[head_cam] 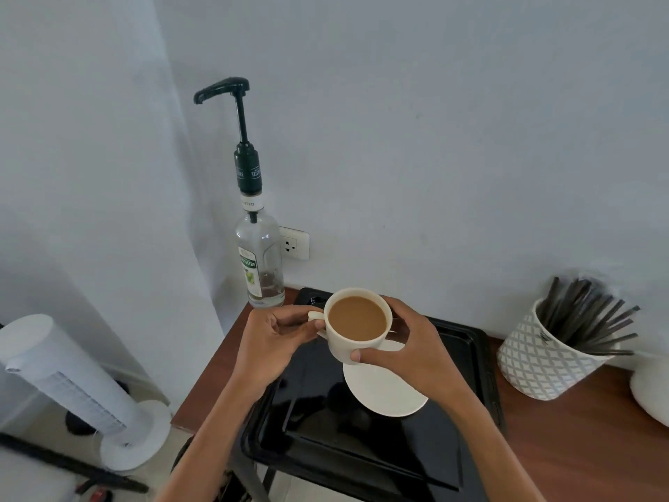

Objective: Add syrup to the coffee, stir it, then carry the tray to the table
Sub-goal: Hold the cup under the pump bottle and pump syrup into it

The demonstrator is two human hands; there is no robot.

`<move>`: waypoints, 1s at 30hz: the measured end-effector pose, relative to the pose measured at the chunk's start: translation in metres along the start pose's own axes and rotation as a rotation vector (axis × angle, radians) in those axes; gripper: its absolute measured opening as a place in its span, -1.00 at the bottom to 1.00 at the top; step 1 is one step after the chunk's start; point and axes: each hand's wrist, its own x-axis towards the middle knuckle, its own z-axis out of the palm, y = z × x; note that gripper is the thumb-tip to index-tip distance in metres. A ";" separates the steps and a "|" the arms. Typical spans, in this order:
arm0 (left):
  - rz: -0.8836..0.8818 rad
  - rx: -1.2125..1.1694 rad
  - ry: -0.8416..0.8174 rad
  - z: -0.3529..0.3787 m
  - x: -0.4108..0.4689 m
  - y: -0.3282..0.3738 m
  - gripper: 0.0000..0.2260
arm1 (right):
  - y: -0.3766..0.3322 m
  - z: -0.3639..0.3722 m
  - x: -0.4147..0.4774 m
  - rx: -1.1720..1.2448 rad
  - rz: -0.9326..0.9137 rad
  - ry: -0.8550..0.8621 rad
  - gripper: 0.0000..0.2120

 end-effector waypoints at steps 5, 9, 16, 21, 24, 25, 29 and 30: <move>0.013 -0.027 0.045 -0.023 -0.009 0.015 -0.83 | -0.021 0.015 0.009 0.019 -0.053 -0.039 -0.32; 0.019 -0.004 0.099 -0.045 -0.012 0.027 -0.86 | -0.040 0.031 0.018 0.015 -0.070 -0.061 -0.34; 0.015 0.013 0.158 -0.091 -0.001 0.046 -0.88 | -0.074 0.061 0.042 0.025 -0.084 -0.067 -0.35; 0.061 0.026 0.151 -0.124 0.012 0.058 -0.88 | -0.099 0.082 0.062 0.009 -0.117 -0.057 -0.35; 0.095 0.038 0.158 -0.140 0.022 0.065 -0.89 | -0.113 0.091 0.074 -0.015 -0.133 -0.047 -0.33; 0.102 0.035 0.158 -0.145 0.025 0.068 -0.88 | -0.117 0.094 0.078 -0.023 -0.138 -0.048 -0.32; 0.112 0.005 0.157 -0.163 0.038 0.075 -0.83 | -0.131 0.102 0.093 -0.023 -0.149 -0.065 -0.36; 0.111 0.000 0.153 -0.167 0.041 0.077 -0.82 | -0.134 0.102 0.096 -0.017 -0.154 -0.073 -0.38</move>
